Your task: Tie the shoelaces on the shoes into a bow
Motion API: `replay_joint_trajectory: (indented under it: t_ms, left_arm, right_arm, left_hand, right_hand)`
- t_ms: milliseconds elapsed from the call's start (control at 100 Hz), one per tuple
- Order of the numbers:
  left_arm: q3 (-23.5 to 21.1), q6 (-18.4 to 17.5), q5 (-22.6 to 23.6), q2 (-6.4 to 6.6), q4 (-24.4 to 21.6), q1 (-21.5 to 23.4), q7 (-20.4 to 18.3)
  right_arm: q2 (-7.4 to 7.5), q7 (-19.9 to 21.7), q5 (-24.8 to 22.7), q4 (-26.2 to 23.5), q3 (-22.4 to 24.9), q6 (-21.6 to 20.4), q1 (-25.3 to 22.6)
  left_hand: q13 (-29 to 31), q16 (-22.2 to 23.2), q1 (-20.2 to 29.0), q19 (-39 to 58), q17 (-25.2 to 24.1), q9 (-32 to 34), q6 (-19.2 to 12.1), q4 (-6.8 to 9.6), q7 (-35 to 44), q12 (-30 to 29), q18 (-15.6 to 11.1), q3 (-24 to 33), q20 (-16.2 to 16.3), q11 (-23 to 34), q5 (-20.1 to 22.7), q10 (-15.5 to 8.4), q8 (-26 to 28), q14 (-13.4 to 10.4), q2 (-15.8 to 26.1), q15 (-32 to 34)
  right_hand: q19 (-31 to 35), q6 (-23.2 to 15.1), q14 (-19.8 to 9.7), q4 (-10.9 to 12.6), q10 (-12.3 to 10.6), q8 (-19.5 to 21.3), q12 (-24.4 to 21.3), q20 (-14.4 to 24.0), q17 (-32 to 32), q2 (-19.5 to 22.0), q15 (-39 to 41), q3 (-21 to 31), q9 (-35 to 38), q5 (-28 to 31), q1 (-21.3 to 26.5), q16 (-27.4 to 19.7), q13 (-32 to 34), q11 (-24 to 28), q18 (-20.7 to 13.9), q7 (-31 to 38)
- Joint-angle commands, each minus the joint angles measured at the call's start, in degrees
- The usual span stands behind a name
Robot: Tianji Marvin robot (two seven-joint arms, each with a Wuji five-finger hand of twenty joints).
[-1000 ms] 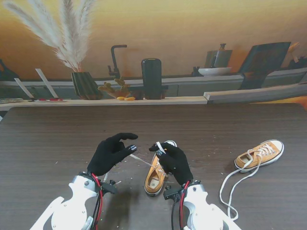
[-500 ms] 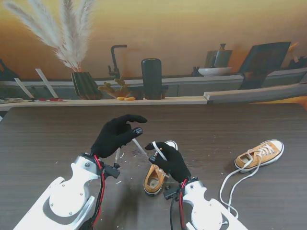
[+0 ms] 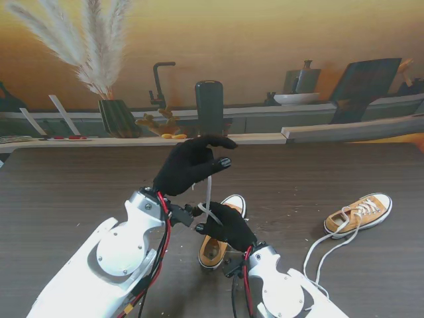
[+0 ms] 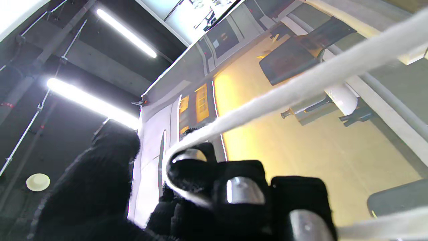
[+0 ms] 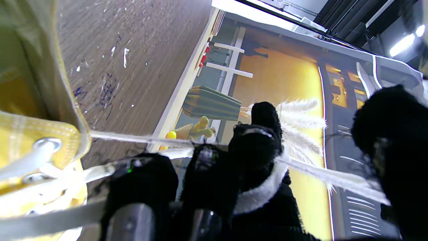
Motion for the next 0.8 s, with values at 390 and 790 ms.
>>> replay_joint_trajectory:
  t_ms: [390, 790]
  left_arm:
    - [9.03, -1.56, 5.97, -4.00, 13.05, -11.75, 5.98]
    - [10.15, 1.47, 10.59, -1.97, 16.46, -13.71, 0.07]
  right_arm:
    - [0.30, 0.94, -0.91, 0.48, -0.32, 0.07, 0.44]
    - [-0.10, -0.60, -0.91, 0.16, 0.00, 0.54, 0.02]
  left_hand:
    - [2.08, -1.84, -2.98, 6.33, 0.02, -1.81, -7.57, -1.86, 2.15, 0.42, 2.65, 1.84, -13.21, -4.02, -0.21, -2.85, 2.01, -0.72, 1.58, -7.76]
    - [-45.90, -0.58, -3.22, -44.93, -53.84, -42.35, -11.43, 1.91, -8.24, -13.99, 6.66, -11.83, -1.64, -42.20, -11.95, 5.91, 4.28, 6.11, 10.19, -61.10]
  right_hand:
    - [16.48, -16.19, -15.38, -10.60, 5.27, -13.79, 2.34, 3.82, 2.43, -5.66, 5.85, 0.05, 10.15, 14.20, 11.11, 2.37, 1.42, 2.26, 0.04, 17.99]
    - [16.48, -14.37, -14.24, -9.79, 6.24, -12.27, 2.14, 3.79, 2.26, -6.59, 6.16, 1.69, 11.68, 20.82, 13.86, 2.37, 1.44, 1.56, 1.51, 23.38]
